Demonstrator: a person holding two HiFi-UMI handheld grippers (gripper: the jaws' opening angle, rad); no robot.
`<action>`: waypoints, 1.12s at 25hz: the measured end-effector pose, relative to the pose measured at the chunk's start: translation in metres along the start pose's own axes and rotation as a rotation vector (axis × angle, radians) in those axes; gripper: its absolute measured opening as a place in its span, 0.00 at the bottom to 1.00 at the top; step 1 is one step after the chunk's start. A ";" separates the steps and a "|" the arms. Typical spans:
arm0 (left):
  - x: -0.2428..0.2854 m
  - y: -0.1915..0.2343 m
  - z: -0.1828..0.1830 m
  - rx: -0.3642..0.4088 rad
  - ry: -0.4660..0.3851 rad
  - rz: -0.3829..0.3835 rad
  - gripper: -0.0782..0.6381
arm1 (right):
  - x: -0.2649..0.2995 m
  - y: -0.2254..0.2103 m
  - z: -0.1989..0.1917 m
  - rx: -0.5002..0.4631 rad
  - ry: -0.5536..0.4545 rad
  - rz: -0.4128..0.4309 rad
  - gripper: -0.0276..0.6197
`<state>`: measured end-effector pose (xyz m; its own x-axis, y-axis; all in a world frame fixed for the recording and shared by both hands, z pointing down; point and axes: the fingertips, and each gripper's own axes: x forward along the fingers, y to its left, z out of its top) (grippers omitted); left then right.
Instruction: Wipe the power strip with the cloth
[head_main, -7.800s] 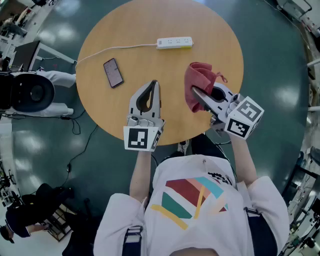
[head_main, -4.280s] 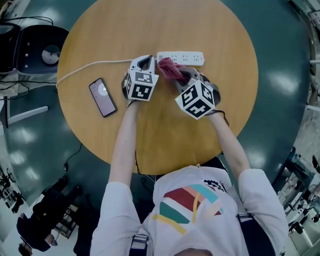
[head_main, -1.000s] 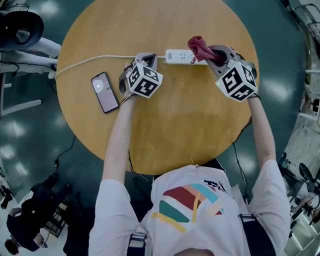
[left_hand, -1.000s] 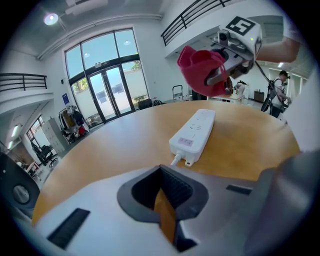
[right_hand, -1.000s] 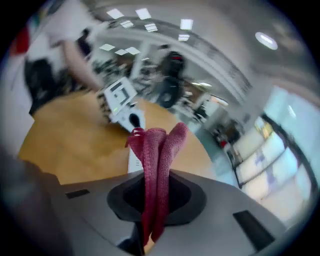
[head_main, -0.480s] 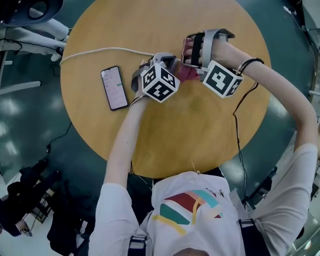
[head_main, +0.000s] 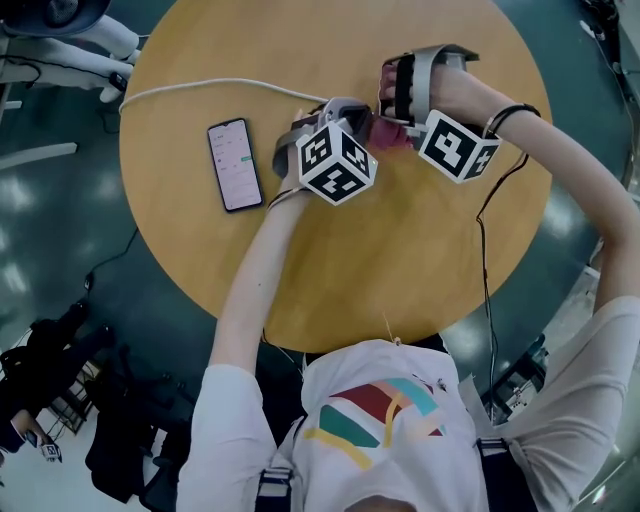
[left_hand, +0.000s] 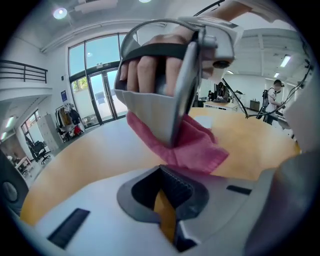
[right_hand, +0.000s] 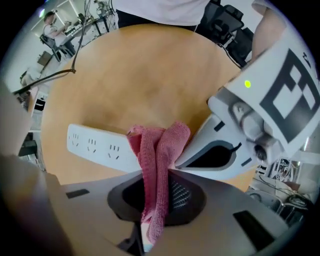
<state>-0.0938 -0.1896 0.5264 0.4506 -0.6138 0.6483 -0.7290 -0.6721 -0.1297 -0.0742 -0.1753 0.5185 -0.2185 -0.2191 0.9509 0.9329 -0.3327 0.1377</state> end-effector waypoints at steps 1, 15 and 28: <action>0.000 0.000 0.000 0.000 0.000 0.000 0.15 | 0.002 0.003 -0.007 0.015 0.015 0.005 0.10; 0.000 -0.001 0.006 -0.011 0.015 0.021 0.15 | -0.012 0.000 -0.041 1.520 -0.578 0.066 0.10; -0.003 -0.014 0.001 0.009 0.035 0.046 0.15 | -0.028 0.087 -0.003 1.681 -0.669 0.141 0.10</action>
<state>-0.0845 -0.1790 0.5254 0.3982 -0.6298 0.6669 -0.7439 -0.6471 -0.1669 0.0119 -0.2011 0.5028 -0.3774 0.3454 0.8592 0.2881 0.9256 -0.2455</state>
